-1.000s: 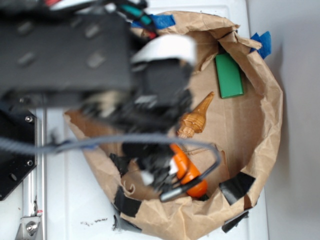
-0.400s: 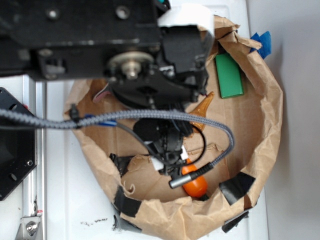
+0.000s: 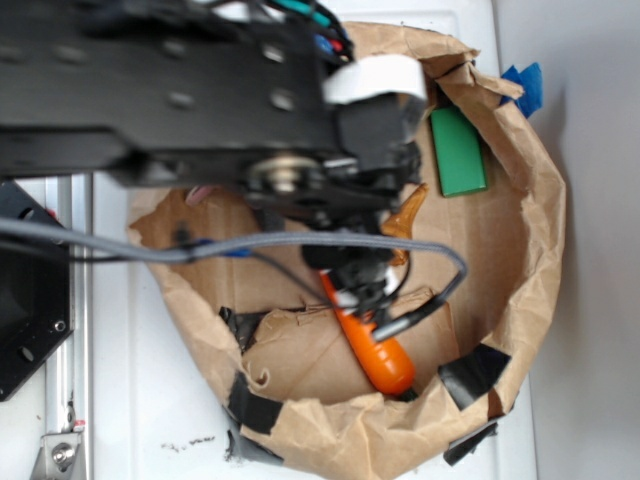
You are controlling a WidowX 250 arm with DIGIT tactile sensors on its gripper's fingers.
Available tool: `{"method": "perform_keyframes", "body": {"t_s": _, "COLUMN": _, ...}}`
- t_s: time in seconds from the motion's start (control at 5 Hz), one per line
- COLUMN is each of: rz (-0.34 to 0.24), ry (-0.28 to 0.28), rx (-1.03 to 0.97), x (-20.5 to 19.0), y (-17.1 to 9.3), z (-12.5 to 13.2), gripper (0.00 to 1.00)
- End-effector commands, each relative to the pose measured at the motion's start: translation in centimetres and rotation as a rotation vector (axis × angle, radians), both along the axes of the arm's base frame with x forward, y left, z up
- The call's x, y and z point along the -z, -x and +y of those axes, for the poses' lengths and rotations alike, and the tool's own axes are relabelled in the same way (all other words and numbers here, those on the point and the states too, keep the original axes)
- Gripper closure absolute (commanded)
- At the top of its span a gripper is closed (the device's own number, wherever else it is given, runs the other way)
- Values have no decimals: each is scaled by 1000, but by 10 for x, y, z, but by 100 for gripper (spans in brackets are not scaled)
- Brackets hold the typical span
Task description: Grab the shell.
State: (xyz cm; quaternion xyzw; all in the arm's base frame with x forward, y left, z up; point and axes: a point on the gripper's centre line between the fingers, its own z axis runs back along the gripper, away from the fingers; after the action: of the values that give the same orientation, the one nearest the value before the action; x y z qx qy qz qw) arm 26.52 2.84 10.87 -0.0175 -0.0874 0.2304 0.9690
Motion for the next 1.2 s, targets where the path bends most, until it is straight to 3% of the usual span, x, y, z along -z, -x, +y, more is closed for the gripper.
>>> {"method": "perform_keyframes", "body": {"t_s": 0.0, "rz": -39, "ry": -19, "rx": -11, "x": 13, "y": -21, "z": 3, "gripper": 0}}
{"method": "perform_keyframes", "body": {"t_s": 1.0, "rz": -104, "ry": -35, "rx": -25, "x": 39, "y": -34, "z": -6, "gripper": 0}}
